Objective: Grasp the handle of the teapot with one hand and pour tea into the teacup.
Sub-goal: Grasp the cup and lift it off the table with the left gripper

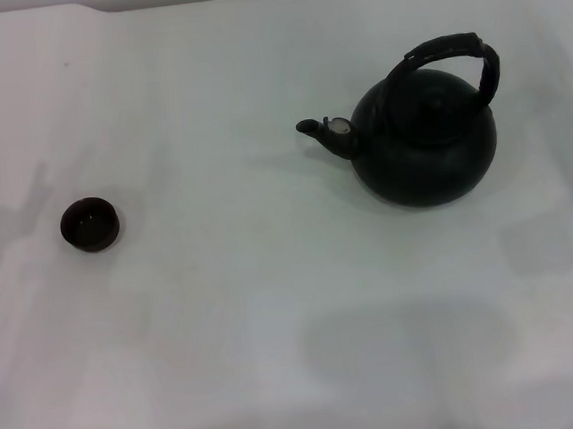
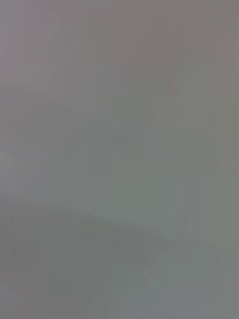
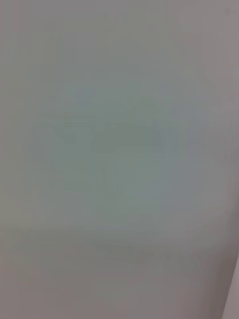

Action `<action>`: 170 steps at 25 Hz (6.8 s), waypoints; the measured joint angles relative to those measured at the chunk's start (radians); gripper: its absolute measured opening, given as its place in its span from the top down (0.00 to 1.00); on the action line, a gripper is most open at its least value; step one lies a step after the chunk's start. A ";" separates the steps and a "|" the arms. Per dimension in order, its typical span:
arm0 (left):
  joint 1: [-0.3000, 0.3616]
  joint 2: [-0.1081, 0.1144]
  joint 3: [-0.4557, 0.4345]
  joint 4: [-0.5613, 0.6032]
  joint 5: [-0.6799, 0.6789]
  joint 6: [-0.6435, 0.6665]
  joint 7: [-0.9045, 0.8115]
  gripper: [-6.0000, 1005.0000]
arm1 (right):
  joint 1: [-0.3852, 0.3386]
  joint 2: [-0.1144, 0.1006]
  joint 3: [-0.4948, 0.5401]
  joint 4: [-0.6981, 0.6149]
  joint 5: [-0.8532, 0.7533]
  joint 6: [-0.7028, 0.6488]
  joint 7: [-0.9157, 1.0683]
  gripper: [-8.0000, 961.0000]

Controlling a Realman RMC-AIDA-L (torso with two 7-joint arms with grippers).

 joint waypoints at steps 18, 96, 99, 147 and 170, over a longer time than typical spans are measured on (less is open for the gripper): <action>0.007 0.001 0.000 -0.160 0.087 0.178 -0.121 0.14 | -0.001 0.006 -0.041 -0.009 0.002 0.015 0.079 0.11; 0.240 0.007 1.001 -1.102 1.158 1.616 -1.635 0.14 | 0.069 -0.029 -0.040 0.068 -0.010 -0.238 0.032 0.11; 0.104 0.007 0.905 -0.968 1.186 1.659 -1.641 0.14 | 0.069 -0.025 -0.041 0.068 -0.017 -0.239 0.022 0.11; -0.215 0.204 1.112 -0.358 2.098 2.257 -3.297 0.14 | 0.101 -0.012 -0.038 0.070 -0.020 -0.235 0.019 0.11; 0.136 0.297 1.135 -1.280 2.096 1.257 -2.963 0.14 | 0.102 -0.012 -0.040 0.062 -0.023 -0.237 0.019 0.11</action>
